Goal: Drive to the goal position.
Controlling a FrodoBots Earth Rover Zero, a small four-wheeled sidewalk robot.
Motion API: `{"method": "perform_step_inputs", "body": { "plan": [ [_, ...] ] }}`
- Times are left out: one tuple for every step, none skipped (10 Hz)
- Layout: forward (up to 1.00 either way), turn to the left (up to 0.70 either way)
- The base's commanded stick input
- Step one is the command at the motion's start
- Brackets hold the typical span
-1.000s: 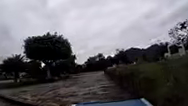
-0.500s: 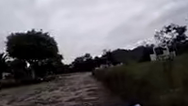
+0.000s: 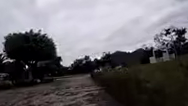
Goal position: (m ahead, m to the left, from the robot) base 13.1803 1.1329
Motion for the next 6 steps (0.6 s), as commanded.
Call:
{"method": "perform_step_inputs", "body": {
  "plan": [
    [0.50, 0.00],
    [0.50, 0.00],
    [0.50, 0.00],
    [0.50, 0.00],
    [0.50, 0.00],
    [0.50, 0.00]
  ]
}}
